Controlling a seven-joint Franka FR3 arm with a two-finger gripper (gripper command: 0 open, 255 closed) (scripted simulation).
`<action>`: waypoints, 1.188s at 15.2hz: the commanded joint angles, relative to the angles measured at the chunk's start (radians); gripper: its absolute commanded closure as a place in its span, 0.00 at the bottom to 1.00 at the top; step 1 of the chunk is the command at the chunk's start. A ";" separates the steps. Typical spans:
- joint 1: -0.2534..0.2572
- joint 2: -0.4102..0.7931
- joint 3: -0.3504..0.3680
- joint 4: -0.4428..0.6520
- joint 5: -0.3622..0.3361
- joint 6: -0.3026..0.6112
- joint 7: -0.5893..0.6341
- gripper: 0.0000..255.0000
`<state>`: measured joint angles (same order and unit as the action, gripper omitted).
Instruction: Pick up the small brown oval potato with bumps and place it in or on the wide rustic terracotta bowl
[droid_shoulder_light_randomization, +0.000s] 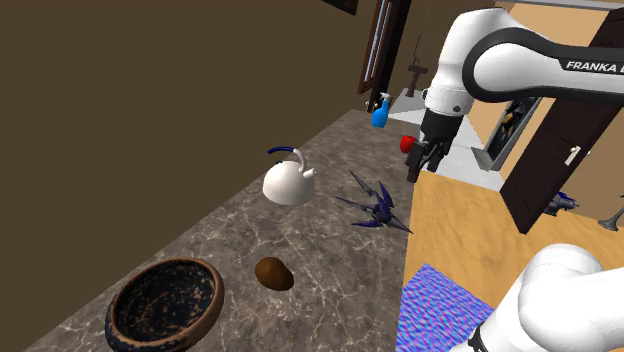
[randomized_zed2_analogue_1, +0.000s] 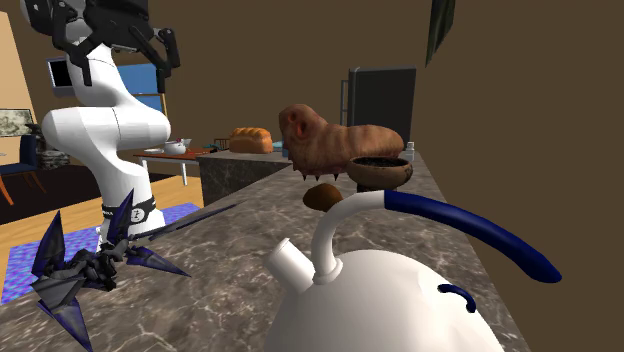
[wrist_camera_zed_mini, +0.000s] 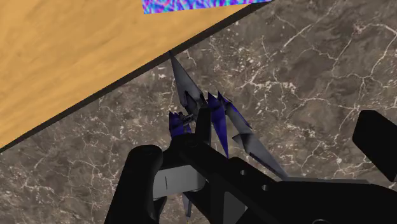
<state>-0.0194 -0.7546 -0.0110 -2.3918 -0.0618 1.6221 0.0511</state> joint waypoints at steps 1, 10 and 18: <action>0.000 0.000 0.000 0.000 0.000 0.000 0.000 0.00; 0.098 0.051 0.109 -0.161 0.107 0.297 0.074 0.00; 0.182 0.193 0.223 -0.224 0.181 0.586 0.138 0.00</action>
<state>0.1515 -0.5800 0.1954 -2.6078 0.1097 2.1673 0.1795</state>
